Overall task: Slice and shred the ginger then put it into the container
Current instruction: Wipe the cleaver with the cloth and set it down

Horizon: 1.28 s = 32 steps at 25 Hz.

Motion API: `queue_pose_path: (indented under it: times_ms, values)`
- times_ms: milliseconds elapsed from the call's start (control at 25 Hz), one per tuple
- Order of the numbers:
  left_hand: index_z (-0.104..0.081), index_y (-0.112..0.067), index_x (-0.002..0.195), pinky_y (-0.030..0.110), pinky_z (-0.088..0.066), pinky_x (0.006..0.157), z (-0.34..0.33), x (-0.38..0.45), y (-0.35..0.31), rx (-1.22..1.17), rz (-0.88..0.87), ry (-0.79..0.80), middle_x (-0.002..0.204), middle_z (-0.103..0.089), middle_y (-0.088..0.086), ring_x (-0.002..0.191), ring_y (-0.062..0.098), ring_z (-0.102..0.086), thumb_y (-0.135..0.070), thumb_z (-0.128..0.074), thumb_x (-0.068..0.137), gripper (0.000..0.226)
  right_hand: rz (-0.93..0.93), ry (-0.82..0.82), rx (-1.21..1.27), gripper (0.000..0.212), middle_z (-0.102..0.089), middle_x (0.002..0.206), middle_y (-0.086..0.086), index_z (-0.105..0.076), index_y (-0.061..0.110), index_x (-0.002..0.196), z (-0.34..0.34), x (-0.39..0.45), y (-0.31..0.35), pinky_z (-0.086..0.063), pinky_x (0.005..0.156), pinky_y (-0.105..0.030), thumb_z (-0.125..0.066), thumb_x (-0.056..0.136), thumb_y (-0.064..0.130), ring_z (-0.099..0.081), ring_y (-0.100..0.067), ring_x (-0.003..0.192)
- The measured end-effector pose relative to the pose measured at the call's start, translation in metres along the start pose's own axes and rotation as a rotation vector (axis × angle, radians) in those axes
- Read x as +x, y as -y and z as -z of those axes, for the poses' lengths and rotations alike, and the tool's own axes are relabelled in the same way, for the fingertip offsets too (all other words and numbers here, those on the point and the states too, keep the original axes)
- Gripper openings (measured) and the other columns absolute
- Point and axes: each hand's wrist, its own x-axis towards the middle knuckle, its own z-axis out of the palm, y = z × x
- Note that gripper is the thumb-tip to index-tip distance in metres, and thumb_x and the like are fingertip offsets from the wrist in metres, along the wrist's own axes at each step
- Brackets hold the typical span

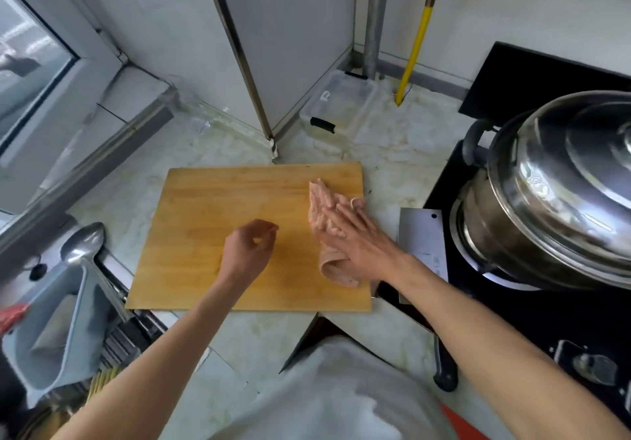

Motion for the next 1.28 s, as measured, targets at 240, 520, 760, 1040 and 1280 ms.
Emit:
queue_pose_path:
  times_ms: [240,520,760,1040,1280]
  values:
    - [-0.050,-0.015,0.143,0.045,-0.039,0.109,0.007,0.049,0.024,0.376,-0.056,0.013,0.151,-0.039,0.018,0.136,0.037,-0.039,-0.027,-0.061,0.093,0.052,0.251,0.069,0.010,0.079,-0.001,0.168,-0.013,-0.026,0.023,0.156,0.005,0.004,0.048,-0.011,0.124,-0.053,-0.051,0.089,0.056,0.002,-0.035,0.154]
    - [-0.029,-0.022,0.154,0.047,-0.021,0.118,0.002,0.047,0.043,0.591,-0.063,0.084,0.161,-0.023,0.010,0.148,0.031,-0.017,-0.043,-0.044,0.099,0.060,-0.039,0.168,-0.140,0.079,0.014,0.167,-0.009,-0.004,0.028,0.161,0.035,0.040,-0.018,-0.003,0.124,-0.052,-0.034,0.098,0.066,0.016,-0.029,0.153]
    - [-0.054,-0.024,0.140,0.045,-0.040,0.104,0.018,0.052,0.040,0.495,-0.101,0.062,0.149,-0.044,0.006,0.134,0.033,-0.040,-0.027,-0.060,0.091,0.050,0.321,0.260,-0.136,0.071,0.016,0.166,-0.001,-0.006,0.034,0.160,0.041,0.038,0.016,0.006,0.125,-0.044,-0.038,0.098,0.045,0.017,-0.020,0.153]
    - [-0.057,-0.014,0.137,0.048,-0.045,0.102,0.032,0.035,0.066,0.268,-0.012,-0.109,0.152,-0.039,0.016,0.132,0.039,-0.044,-0.011,-0.055,0.088,0.049,0.373,0.306,-0.057,0.079,0.012,0.167,-0.001,-0.011,0.031,0.160,0.029,0.044,0.059,0.006,0.124,-0.048,-0.040,0.093,0.062,0.014,-0.024,0.153]
    - [-0.022,-0.022,0.154,0.056,-0.011,0.120,0.050,0.016,0.090,0.450,0.410,-0.124,0.164,-0.009,0.018,0.150,0.039,-0.006,-0.052,-0.045,0.097,0.068,-0.305,0.154,-0.030,0.076,0.022,0.164,-0.005,0.001,0.027,0.161,0.057,0.087,-0.016,0.003,0.125,-0.052,-0.038,0.099,0.047,0.019,-0.027,0.152]
